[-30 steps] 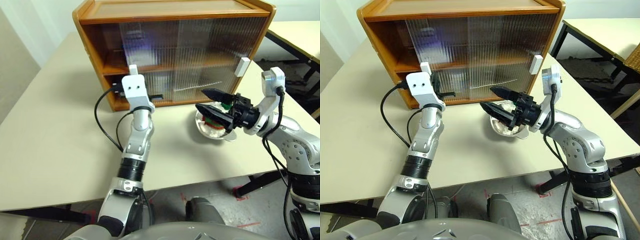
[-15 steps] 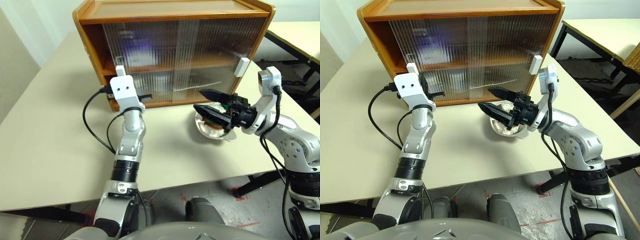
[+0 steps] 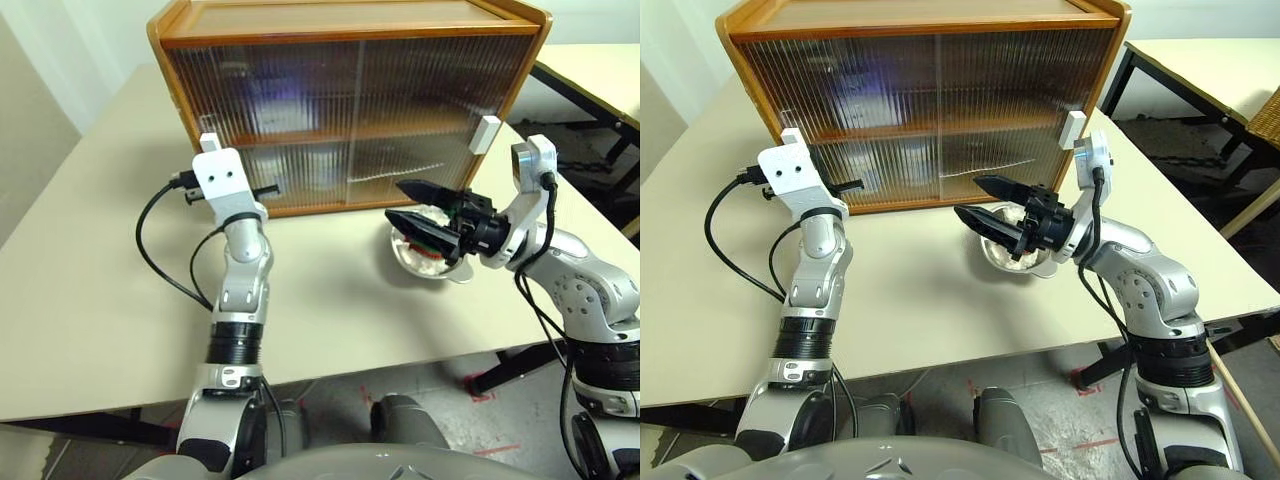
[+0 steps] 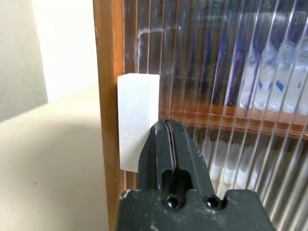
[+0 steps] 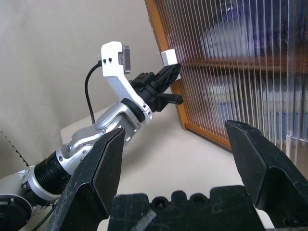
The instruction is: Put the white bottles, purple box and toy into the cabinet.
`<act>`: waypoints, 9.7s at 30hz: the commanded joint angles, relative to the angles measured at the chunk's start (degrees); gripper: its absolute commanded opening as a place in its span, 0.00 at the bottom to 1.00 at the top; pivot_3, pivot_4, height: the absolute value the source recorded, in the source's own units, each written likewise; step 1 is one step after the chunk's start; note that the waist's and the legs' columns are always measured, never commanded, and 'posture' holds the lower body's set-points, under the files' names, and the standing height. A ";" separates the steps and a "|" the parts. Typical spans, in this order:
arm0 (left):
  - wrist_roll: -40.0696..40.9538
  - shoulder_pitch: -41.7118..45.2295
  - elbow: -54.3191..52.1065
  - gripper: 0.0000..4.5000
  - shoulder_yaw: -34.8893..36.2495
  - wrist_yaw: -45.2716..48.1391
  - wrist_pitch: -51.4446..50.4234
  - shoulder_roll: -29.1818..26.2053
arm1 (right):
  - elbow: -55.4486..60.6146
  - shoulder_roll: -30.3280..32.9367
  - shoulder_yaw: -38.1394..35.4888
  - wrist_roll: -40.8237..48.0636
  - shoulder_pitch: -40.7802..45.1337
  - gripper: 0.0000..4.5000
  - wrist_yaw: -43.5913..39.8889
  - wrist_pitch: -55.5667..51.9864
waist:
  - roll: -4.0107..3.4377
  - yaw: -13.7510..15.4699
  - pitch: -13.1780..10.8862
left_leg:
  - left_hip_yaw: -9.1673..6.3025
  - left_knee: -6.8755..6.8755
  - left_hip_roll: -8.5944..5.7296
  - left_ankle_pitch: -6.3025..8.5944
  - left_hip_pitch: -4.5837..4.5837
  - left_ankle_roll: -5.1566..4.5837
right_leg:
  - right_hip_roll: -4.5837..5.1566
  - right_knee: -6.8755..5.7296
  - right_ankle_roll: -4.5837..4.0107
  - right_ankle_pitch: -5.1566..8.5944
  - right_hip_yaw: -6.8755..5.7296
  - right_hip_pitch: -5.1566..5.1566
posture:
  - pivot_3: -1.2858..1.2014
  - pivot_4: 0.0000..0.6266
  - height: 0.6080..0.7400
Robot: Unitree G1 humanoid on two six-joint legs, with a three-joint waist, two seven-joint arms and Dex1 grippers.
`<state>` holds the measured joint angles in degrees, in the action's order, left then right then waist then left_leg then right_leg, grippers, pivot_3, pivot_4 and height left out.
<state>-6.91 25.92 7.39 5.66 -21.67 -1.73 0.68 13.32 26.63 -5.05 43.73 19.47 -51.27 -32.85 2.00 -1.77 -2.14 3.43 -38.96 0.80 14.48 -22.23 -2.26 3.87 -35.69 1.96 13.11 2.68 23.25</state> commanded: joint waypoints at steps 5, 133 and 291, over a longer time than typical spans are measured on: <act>1.71 -0.89 -1.07 0.01 -0.15 2.79 0.09 0.22 | -1.23 -0.35 0.89 -1.06 1.29 1.00 -1.06 1.12 | 0.01 0.09 0.00 | 0.00 0.00 0.00 0.00 0.00 0.01 | 0.00 -0.01 -0.05 -0.03 0.00 0.01 | 0.54 0.00 1.00; 39.59 -4.68 -15.29 1.00 -1.33 69.17 -10.93 -23.37 | -36.41 -11.40 4.94 -30.19 24.66 0.01 13.54 9.32 | -0.12 1.24 -0.01 | 0.34 0.07 0.17 -0.11 0.04 -0.20 | 0.02 -0.15 -0.18 0.01 0.28 0.19 | 0.56 0.00 1.00; 37.87 -8.90 -17.12 1.00 -1.81 66.94 -9.12 -21.60 | -72.62 -2.20 -3.25 -32.44 42.27 0.00 11.54 41.80 | -0.23 -0.07 -0.09 | 0.37 0.14 0.10 -0.16 0.08 -0.32 | 0.04 -0.08 -0.12 0.03 0.41 0.15 | 0.57 0.00 1.00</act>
<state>31.33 17.26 -8.47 3.62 45.55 -10.71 -20.57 -56.32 24.81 -9.27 12.67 61.13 -39.12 7.37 1.77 -1.84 -2.24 3.80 -38.82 0.91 14.32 -22.15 -2.58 3.91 -35.78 1.84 13.14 3.07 23.39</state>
